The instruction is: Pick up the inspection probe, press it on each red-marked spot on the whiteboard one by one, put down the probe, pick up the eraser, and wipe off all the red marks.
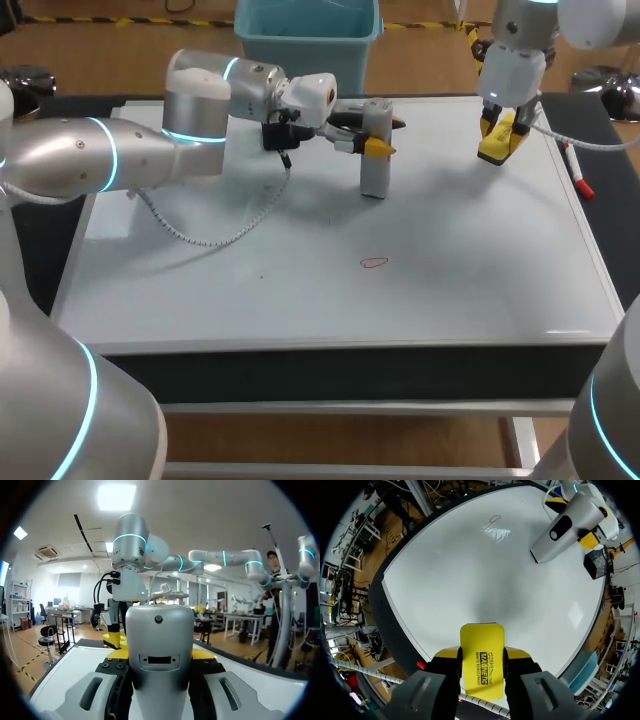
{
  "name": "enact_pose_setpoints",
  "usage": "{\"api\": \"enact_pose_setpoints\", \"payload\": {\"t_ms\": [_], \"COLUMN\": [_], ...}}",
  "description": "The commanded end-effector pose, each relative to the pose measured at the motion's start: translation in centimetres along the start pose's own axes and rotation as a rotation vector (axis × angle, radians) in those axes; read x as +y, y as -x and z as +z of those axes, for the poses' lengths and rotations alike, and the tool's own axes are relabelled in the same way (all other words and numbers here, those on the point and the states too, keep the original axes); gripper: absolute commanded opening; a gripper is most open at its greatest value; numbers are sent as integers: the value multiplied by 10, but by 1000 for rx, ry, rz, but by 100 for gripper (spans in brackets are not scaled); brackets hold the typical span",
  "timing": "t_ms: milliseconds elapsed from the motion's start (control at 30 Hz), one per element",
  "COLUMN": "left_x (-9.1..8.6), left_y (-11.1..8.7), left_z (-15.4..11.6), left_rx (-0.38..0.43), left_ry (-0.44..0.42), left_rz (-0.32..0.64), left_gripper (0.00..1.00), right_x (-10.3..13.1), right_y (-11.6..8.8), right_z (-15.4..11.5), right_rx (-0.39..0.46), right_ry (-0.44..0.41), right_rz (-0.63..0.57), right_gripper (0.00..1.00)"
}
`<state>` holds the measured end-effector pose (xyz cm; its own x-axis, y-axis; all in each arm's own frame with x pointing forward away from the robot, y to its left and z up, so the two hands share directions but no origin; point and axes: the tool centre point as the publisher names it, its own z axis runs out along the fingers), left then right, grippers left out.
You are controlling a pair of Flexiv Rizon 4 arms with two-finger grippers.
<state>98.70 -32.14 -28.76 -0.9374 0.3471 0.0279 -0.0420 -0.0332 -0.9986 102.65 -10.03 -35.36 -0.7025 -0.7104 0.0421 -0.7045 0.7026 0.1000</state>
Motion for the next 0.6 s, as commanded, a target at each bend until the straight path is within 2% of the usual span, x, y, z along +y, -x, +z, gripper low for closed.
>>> {"api": "enact_pose_setpoints", "payload": {"t_ms": [33,167,333,600], "left_x": [-3,-8,-27,-56], "left_y": [-4,-5,-15,-34], "left_z": [0,-2,-10,-48], "left_rx": [-9,-14,-29,-74], "left_ry": [1,3,17,27], "left_rz": [3,3,20,61], "left_gripper": [0,0,0,0], "right_x": [-1,-1,-1,-1], "right_y": [-1,-1,-1,-1], "right_z": [-1,-1,-1,-1], "right_rx": [2,2,2,2], "right_ry": [-2,-2,-2,-2], "right_rz": [-2,-2,-2,-2], "right_gripper": [0,0,0,0]}}
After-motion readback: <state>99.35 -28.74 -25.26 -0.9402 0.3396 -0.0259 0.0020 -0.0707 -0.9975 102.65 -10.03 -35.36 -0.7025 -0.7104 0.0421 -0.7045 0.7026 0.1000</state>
